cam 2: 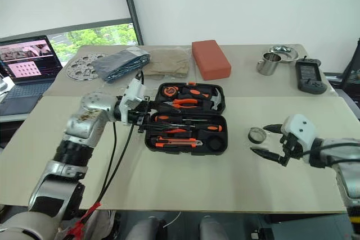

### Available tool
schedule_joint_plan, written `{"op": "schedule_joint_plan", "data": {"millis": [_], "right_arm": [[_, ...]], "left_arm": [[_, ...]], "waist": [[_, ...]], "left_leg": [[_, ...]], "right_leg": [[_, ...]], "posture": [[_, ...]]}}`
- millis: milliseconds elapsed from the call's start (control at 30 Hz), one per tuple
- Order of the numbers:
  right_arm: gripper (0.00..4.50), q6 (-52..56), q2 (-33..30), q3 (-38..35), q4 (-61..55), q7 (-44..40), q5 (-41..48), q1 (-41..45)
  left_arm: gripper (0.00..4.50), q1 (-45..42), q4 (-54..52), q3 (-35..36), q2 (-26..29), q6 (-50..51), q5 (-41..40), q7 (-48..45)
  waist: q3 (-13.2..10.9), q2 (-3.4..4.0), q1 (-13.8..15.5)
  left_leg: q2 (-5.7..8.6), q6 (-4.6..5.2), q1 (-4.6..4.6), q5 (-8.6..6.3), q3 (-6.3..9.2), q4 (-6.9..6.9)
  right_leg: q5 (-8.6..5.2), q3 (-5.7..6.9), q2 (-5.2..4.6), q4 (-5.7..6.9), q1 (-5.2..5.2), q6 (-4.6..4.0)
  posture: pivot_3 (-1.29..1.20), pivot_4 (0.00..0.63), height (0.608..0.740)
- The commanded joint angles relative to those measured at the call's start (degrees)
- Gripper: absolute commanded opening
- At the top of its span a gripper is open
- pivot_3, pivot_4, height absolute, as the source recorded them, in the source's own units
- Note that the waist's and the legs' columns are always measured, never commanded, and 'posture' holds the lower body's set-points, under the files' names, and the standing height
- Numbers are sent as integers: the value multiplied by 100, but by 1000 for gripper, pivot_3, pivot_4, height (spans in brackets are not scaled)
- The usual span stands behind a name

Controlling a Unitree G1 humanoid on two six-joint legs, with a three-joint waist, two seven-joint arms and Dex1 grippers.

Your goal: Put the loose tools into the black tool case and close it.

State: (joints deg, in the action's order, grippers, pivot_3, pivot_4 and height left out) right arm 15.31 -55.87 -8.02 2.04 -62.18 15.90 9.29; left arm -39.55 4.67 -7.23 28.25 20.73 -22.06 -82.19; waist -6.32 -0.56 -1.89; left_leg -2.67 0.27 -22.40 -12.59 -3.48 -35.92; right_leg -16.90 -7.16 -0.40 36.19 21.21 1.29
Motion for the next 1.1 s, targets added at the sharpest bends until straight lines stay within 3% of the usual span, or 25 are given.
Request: {"op": "schedule_joint_plan", "data": {"millis": [33, 467, 567, 933, 1100], "right_arm": [[4500, 78, -230, 479, 431, -392, -329, 496], [4500, 33, -85, 1741, 1931, -1173, -1228, 1980], [3827, 0, -19, 1875, 2164, -1286, -1352, 2139], [25, -83, 61, 1891, 2386, -1511, -1492, 2386], [25, 40, -25, 1765, 1961, -1596, -1352, 2242]], "left_arm": [[4396, 207, -920, 200, 375, 636, -407, 165], [4483, 998, -2287, 559, 1456, 1405, -947, 681], [4500, 998, -2377, 579, 1505, 1457, -1051, 749], [4500, 959, -2464, 497, 1578, 1461, -1161, 871], [4500, 890, -2443, 438, 1613, 1457, -1191, 823]], "waist": [[-2, 0, 28], [-9, 10, 48], [-10, 13, 53], [-5, 24, 65], [-5, 26, 64]], "left_leg": [[0, 0, -1, 0, 0, -1], [-5, 0, 11, 0, 1, -3], [-5, 0, 11, 0, 0, -2], [-5, 0, 12, 0, -2, -2], [-5, 0, 12, 0, -2, -2]], "right_leg": [[0, 1, 0, 0, 0, 0], [-4, 2, -3, 1, -5, -11], [-6, 2, -3, 2, -4, -14], [-7, 4, -3, 3, -5, -16], [-7, 4, -2, 4, -5, -17]], "posture": [[0, 150, 740], [0, 150, 740], [0, 150, 740], [0, 150, 740], [0, 150, 740]]}}
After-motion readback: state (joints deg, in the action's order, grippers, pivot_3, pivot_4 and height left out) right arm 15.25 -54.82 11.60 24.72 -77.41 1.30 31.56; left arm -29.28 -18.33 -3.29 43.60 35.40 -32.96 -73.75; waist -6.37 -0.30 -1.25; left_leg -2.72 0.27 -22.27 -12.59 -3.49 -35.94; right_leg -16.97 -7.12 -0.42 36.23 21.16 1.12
